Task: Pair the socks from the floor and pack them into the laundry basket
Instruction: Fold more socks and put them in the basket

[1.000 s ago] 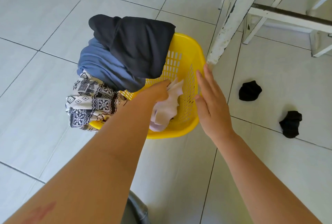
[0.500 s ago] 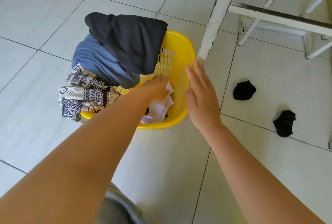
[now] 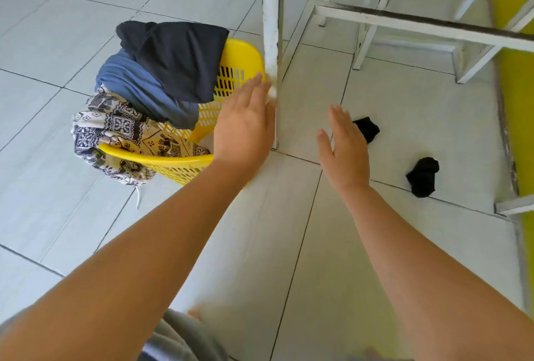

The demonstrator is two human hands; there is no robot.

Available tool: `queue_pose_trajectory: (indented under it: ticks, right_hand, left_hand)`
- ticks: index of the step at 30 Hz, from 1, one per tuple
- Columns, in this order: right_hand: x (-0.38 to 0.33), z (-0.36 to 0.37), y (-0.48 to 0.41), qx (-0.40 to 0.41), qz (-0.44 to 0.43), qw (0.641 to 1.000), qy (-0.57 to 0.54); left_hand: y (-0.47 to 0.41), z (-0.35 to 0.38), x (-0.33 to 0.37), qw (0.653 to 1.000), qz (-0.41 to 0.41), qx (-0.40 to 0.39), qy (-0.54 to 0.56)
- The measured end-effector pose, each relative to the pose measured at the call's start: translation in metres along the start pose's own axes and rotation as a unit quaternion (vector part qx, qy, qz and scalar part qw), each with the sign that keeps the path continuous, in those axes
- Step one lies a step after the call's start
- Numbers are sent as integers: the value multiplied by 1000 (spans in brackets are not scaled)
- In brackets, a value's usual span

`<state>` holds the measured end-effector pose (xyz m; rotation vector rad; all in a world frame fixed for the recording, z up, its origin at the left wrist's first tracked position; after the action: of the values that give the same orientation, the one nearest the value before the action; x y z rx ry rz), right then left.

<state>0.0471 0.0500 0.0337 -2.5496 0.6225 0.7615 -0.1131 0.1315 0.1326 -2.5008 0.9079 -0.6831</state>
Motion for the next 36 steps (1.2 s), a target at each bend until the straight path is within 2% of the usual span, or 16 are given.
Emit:
queue_pose_trajectory:
  ticks: [2,4,7,10,13,20,26,32,36]
  right_hand:
    - [32,-11,5,4,31,999,29]
    - [62,-21,12,5,57,997,59]
    - [111,-28,23,0,107,990,96]
    - [161,-28,37,-14,172,977,128]
    - [209,-26,48,-19,211,964,160]
    - [302,-11,55,-70,305,924,219]
    - [332,6,54,-99,326,909,240]
    - [341,-1,53,-46,322,911,252]
    - [347,-10,55,-4,354,910,216]
  left_hand:
    - [9,16,42,998,67,4,17]
    - [17,50,75,994,98,-33,35]
    - [32,123,103,984,86,-148,40]
    - [50,203,109,958,67,-280,-2]
    - [58,260,112,938,54,-341,-21]
    - [39,353,108,927,-39,-373,14]
    - [24,390,110,930,43,-358,-69]
    - [27,406,115,922,73,-354,-140]
    - [36,398,115,944,44,-320,-75]
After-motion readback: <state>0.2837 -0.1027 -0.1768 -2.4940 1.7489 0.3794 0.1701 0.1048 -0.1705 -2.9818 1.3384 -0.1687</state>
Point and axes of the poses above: each hand's wrist, its own y-axis away from the middle knuckle, its own z-axis out of the palm, x = y × z, the point moved 10 cm from there along -y, towards the middle knuckle, and after that the axes turned 2 degrees about x, right-handed, at the moved point
